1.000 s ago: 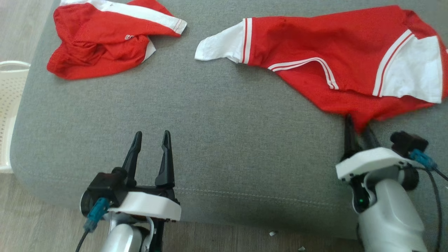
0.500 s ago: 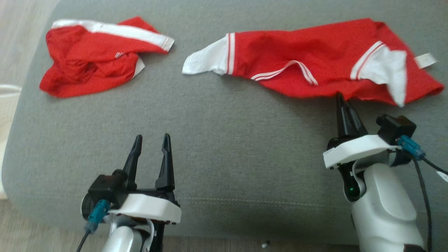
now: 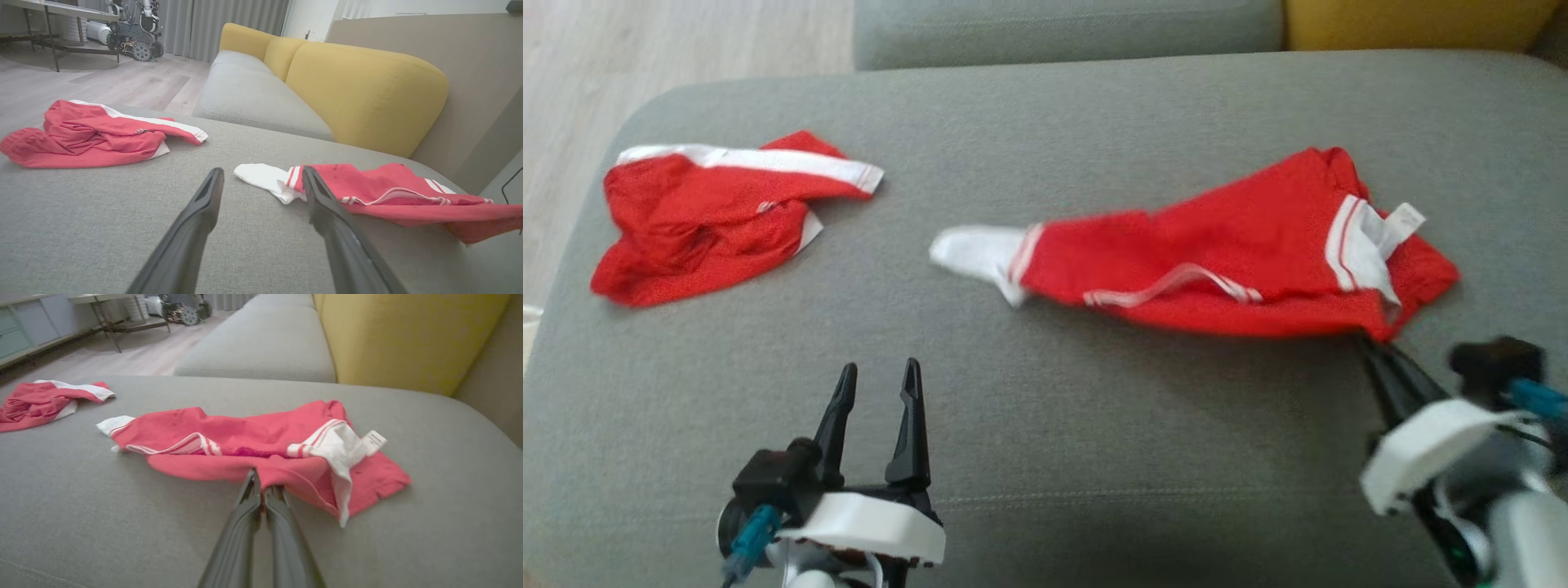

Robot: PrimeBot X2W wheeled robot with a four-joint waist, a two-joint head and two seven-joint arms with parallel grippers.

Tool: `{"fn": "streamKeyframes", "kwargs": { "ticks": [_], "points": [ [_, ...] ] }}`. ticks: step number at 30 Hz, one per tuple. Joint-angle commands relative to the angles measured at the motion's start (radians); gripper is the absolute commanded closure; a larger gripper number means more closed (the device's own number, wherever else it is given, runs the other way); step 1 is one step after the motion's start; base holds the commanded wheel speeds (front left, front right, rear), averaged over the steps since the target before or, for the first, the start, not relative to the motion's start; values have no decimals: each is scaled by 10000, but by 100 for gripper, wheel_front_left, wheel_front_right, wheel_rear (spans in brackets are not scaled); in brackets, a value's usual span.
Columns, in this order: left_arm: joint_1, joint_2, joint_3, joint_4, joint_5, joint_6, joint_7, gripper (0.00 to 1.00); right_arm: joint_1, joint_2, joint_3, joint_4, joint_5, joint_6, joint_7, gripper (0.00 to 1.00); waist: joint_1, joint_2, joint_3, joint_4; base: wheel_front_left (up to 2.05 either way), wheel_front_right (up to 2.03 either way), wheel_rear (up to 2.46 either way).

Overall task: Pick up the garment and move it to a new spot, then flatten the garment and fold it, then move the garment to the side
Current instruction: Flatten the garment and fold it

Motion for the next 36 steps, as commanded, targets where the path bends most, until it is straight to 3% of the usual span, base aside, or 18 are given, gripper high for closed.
{"fn": "streamKeyframes", "kwargs": {
  "ticks": [1,7,8,9,14,21,27,36],
  "points": [
    [-321,5,242,-379,-37,54,-78,0,-242,-269,8,-662,99,73,233,100,0,0,-6,-49,0,0,0],
    [-472,5,102,-371,-15,-3,-78,0,-39,-221,-125,-168,71,73,287,100,0,0,189,7,0,0,0],
    [-527,5,79,-372,-11,-9,-78,0,-73,-77,-198,149,83,73,150,55,0,0,251,31,0,0,0],
    [-587,5,57,-366,-4,-18,-78,0,-124,-18,-235,493,-59,73,6,0,0,0,304,61,0,0,0],
    [-810,5,-24,-282,33,-48,-78,0,-404,645,-799,1696,-905,73,-559,0,0,0,394,176,0,0,0],
    [-766,5,86,-230,92,-50,-78,0,-794,1484,-1293,920,-1339,73,-1789,0,0,0,238,-30,0,0,0],
    [-760,5,52,-286,43,-41,-78,0,-437,1636,-582,407,-1177,73,-2732,0,0,0,113,-158,0,0,0],
    [-812,5,-17,-373,70,-50,-78,0,-411,1680,-154,1205,-1277,73,-3324,0,0,0,314,-104,0,0,0]
  ]
}}
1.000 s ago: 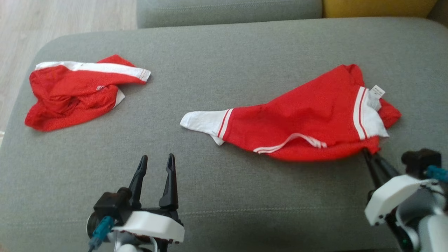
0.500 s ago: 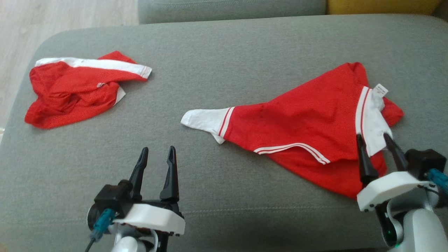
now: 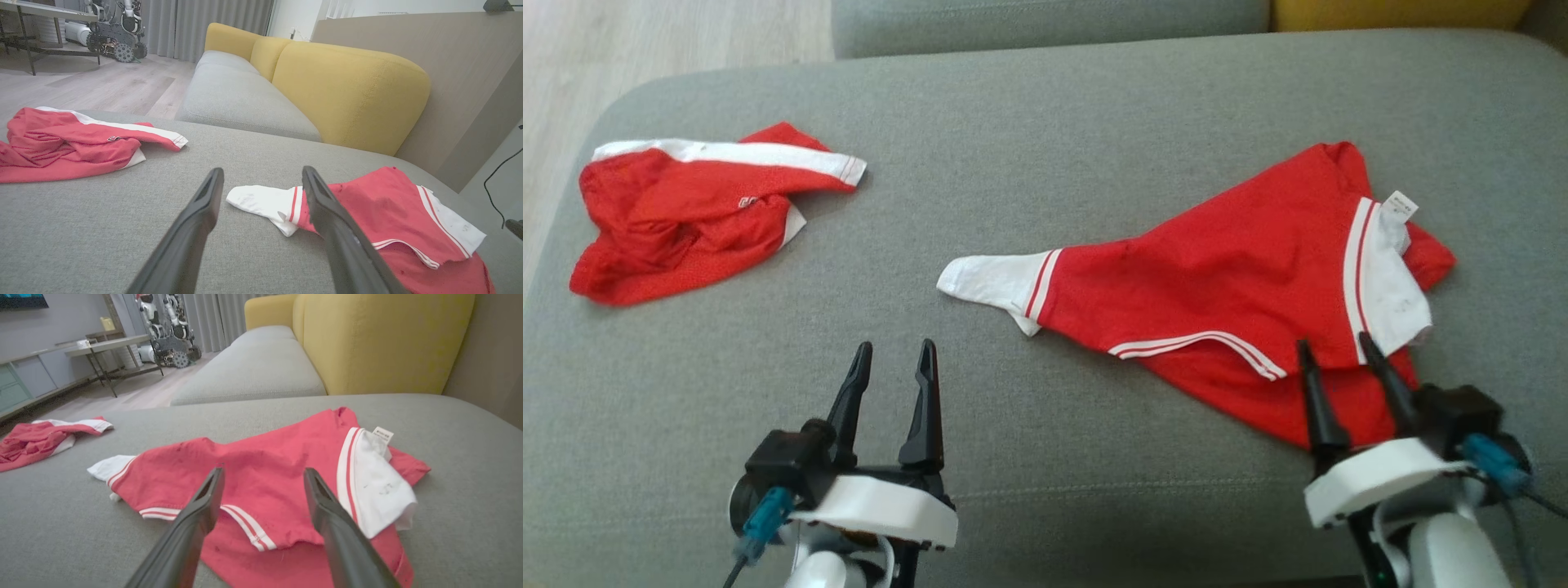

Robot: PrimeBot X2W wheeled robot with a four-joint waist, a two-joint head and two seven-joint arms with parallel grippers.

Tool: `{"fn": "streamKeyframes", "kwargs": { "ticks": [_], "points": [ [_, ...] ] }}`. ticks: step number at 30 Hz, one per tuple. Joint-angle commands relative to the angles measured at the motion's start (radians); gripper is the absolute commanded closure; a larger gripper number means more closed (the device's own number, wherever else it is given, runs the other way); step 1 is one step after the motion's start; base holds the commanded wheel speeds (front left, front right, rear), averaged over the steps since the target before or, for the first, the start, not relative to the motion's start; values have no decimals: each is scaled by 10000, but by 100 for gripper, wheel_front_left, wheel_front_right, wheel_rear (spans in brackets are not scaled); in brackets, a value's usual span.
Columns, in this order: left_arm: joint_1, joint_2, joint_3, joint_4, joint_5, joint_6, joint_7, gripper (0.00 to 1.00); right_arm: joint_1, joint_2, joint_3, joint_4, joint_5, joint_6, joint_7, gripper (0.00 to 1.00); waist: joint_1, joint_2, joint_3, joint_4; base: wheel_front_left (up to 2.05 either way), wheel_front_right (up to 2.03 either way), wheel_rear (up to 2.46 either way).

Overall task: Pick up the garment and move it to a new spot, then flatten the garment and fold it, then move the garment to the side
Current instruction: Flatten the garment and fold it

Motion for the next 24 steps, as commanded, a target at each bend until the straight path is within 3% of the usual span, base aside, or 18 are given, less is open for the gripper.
{"fn": "streamKeyframes", "kwargs": {
  "ticks": [1,12,24],
  "points": [
    [-421,6,269,-369,66,-38,-78,0,-538,3,366,-73,-193,73,-72,0,0,0,131,80,0,0,0],
    [-803,6,80,-323,107,-99,-78,0,-2119,-429,461,2716,-1206,73,40,0,0,0,964,800,0,0,0],
    [-1069,6,37,-362,88,-63,-78,0,-3121,-579,-3,4512,-2081,73,-330,0,0,0,1437,1146,0,0,0]
  ]
}}
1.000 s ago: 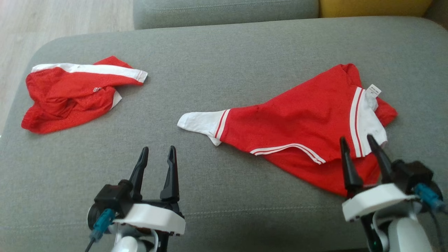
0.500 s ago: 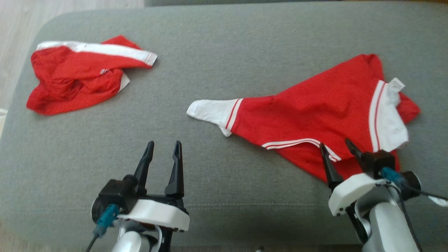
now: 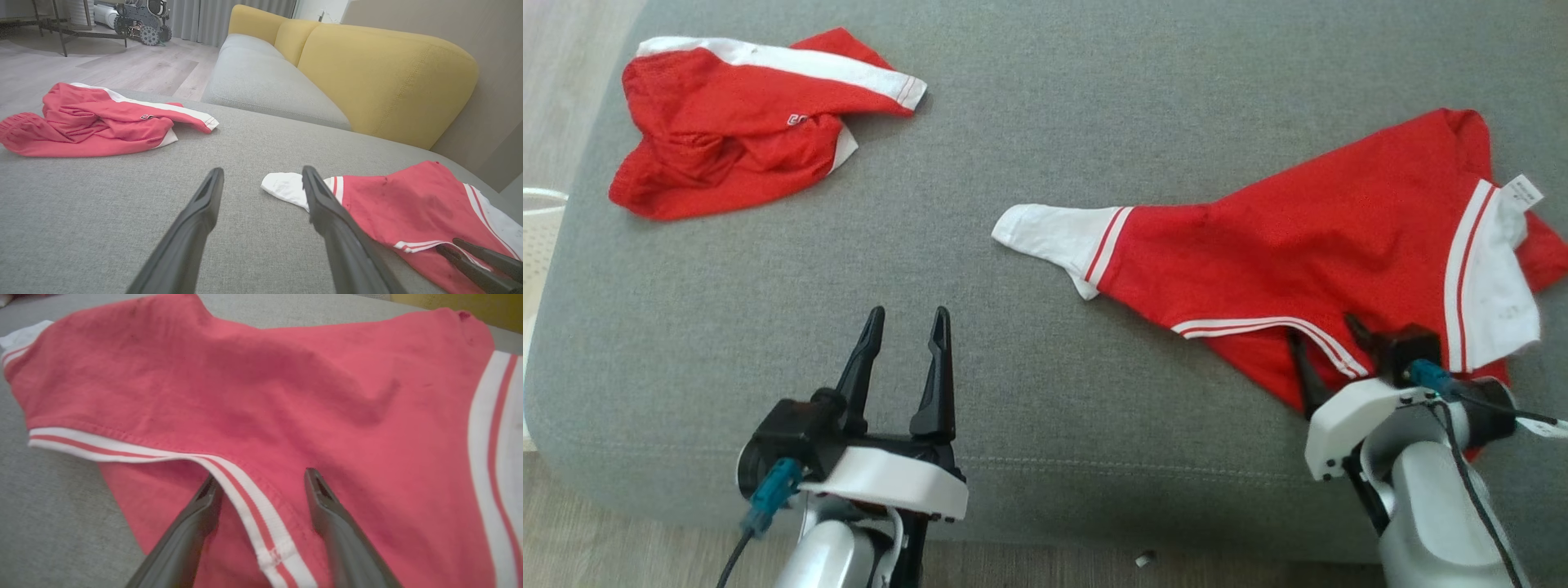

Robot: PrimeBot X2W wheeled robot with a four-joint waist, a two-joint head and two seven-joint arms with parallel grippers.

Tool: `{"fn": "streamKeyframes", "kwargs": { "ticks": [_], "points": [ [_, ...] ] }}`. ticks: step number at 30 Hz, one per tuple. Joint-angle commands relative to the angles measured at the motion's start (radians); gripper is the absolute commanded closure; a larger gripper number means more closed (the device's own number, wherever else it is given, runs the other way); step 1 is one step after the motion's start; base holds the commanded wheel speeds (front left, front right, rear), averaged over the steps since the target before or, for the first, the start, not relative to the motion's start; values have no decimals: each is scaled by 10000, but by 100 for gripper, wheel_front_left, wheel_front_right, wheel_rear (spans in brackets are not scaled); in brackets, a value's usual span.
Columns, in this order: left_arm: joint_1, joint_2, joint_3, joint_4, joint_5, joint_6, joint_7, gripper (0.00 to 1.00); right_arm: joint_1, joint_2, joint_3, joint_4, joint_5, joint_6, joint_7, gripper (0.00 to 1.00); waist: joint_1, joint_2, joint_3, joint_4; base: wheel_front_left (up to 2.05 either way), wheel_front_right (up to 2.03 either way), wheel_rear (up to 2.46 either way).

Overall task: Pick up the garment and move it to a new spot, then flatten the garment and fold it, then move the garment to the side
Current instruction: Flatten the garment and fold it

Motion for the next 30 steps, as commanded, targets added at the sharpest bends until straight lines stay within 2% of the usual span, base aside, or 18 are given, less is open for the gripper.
{"fn": "streamKeyframes", "kwargs": {
  "ticks": [1,4,5,6,13,18,21,24,30],
  "points": [
    [-417,10,269,-374,45,13,-78,0,-264,-17,136,-205,-133,73,-125,0,0,0,39,0,0,0,0],
    [-465,10,243,-382,48,16,-78,0,-447,29,-354,-15,-426,73,-274,0,0,0,128,16,0,0,0],
    [-484,10,230,-382,48,17,-78,0,-508,62,-572,0,-501,73,-368,70,0,0,149,26,0,0,0],
    [-501,10,219,-378,47,18,-78,0,-555,99,-782,2,-587,73,-455,100,0,0,161,35,0,0,0],
    [-494,10,138,-303,11,39,-78,0,-895,386,-2300,-754,-1233,73,-1056,100,0,0,58,85,0,0,0],
    [-478,10,-73,-306,-134,60,-78,0,-1615,450,-3063,-1513,-1775,73,-1019,100,0,0,-56,301,0,0,0],
    [-516,10,-249,-334,-253,71,-78,0,-2364,227,-2903,-1669,-2103,73,-800,100,0,0,-15,574,0,0,0],
    [-553,10,-431,-378,-379,74,-78,0,-3393,-267,-2372,-1423,-2315,73,-573,100,0,0,109,945,0,0,0],
    [-719,10,-901,-432,-624,72,-78,0,-5880,-1375,-1030,101,-2629,73,-392,100,0,0,536,1845,0,0,0]
  ]
}}
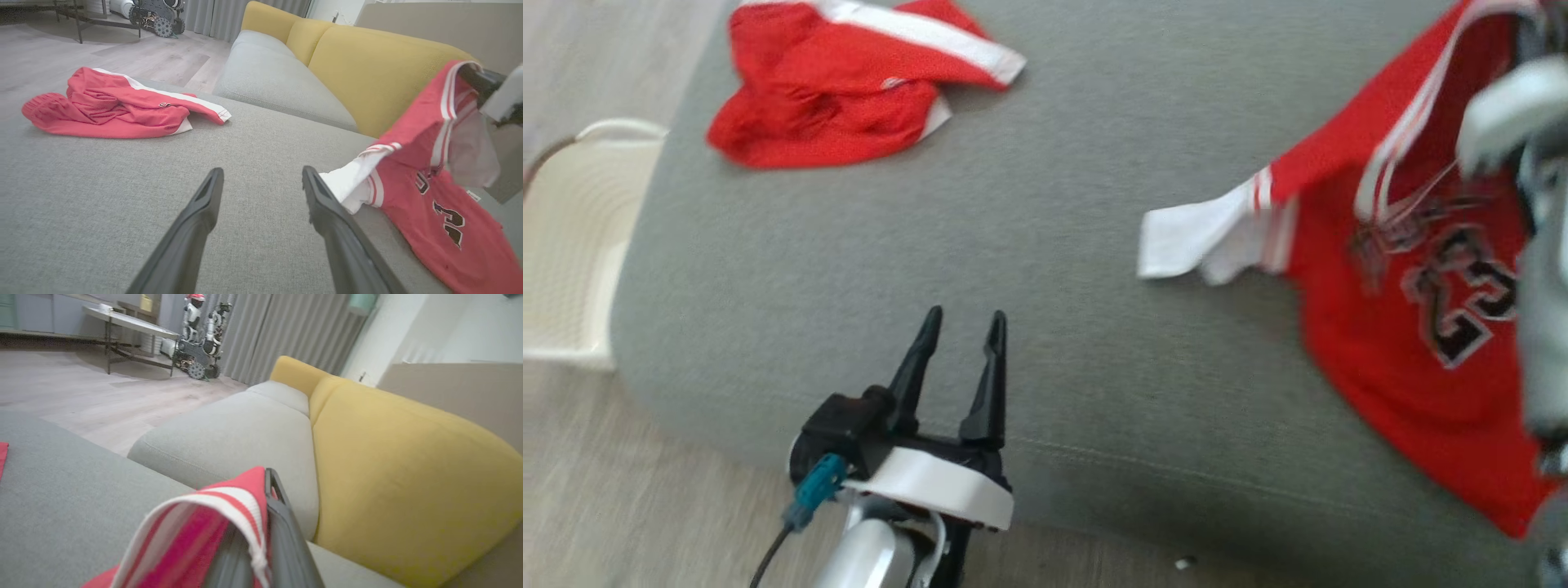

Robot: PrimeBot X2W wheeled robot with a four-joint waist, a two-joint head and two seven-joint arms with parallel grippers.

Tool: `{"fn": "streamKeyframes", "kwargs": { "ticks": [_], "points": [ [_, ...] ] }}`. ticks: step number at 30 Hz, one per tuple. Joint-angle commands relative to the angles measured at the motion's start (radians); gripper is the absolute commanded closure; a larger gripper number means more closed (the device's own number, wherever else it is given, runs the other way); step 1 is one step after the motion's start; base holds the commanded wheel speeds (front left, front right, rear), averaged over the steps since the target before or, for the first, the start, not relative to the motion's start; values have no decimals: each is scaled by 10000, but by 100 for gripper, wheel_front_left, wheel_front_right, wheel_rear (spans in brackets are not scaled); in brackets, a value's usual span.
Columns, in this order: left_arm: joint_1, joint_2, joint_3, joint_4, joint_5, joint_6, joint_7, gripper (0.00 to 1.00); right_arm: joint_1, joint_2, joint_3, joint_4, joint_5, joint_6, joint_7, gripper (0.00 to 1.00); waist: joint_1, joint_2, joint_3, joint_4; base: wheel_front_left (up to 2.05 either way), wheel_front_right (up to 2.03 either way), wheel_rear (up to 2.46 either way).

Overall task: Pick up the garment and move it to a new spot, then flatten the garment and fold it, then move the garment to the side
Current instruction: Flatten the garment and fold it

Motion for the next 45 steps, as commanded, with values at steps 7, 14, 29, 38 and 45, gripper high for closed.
{"fn": "streamKeyframes", "kwargs": {
  "ticks": [7,14,29,38,45],
  "points": [
    [-646,12,-353,-480,-313,77,-78,0,-2613,-844,1273,1839,-525,73,-220,86,0,0,740,1421,0,0,0],
    [-687,12,-494,-588,-424,238,-78,0,-3780,-937,2230,4364,-714,73,415,0,0,0,1011,1734,0,0,0],
    [-809,12,-84,-439,-191,166,-78,0,-3902,-736,2092,5318,106,73,1633,0,0,0,376,295,0,0,0],
    [-636,12,285,-321,-92,153,-78,0,-2930,-283,3679,5399,1642,73,2596,0,0,0,-294,-465,0,0,0],
    [-429,12,700,-305,68,111,-78,0,-2226,46,5735,5402,3684,73,2446,0,0,0,-874,-1187,0,0,0]
  ]
}}
